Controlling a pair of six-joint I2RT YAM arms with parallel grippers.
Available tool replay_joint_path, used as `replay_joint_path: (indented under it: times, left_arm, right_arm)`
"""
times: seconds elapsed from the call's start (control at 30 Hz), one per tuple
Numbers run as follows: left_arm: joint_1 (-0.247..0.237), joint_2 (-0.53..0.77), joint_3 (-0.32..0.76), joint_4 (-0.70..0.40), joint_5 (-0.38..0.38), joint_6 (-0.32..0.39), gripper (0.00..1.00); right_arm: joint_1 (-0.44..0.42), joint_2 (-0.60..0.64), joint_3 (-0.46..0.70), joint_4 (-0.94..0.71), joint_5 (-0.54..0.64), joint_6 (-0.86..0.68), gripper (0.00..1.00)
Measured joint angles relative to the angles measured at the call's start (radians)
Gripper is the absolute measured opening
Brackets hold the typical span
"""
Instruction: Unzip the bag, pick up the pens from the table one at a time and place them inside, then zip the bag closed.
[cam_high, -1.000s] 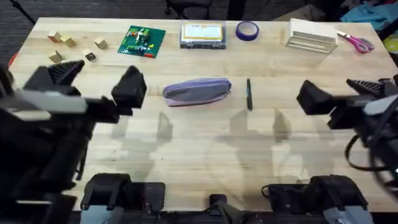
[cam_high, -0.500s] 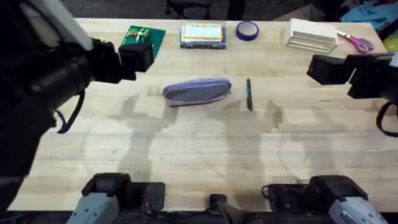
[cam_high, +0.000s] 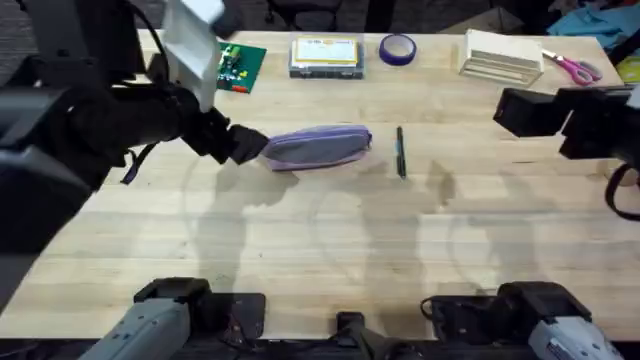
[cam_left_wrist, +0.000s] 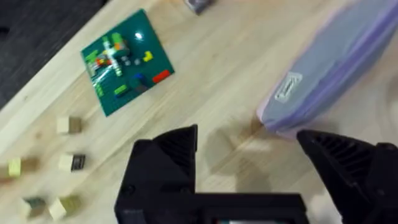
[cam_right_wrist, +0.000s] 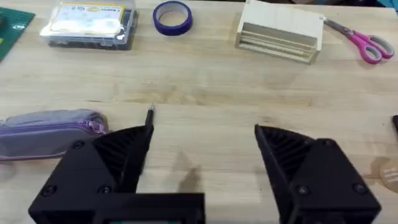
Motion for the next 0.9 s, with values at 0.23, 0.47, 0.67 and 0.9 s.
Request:
replay_joint_path:
  times: [0.23,0.47,0.67,0.9]
  left_arm:
    - [0.123,0.137,0.000,0.001,0.252,0.371,0.991]
    - [0.222,0.232,0.000,0.007,0.462,0.463,0.991]
    - [0.243,0.335,0.000,-0.015,0.621,0.494,0.993]
    - [0.243,0.433,0.000,-0.015,0.687,0.509,0.993]
  right_arm:
    - [0.000,0.000,0.000,-0.011,-0.011,0.000,0.998]
    - [0.000,0.000,0.000,-0.011,-0.015,0.000,0.998]
    - [0.000,0.000,0.000,-0.011,-0.015,0.000,0.998]
    - [0.000,0.000,0.000,-0.010,-0.015,0.000,0.998]
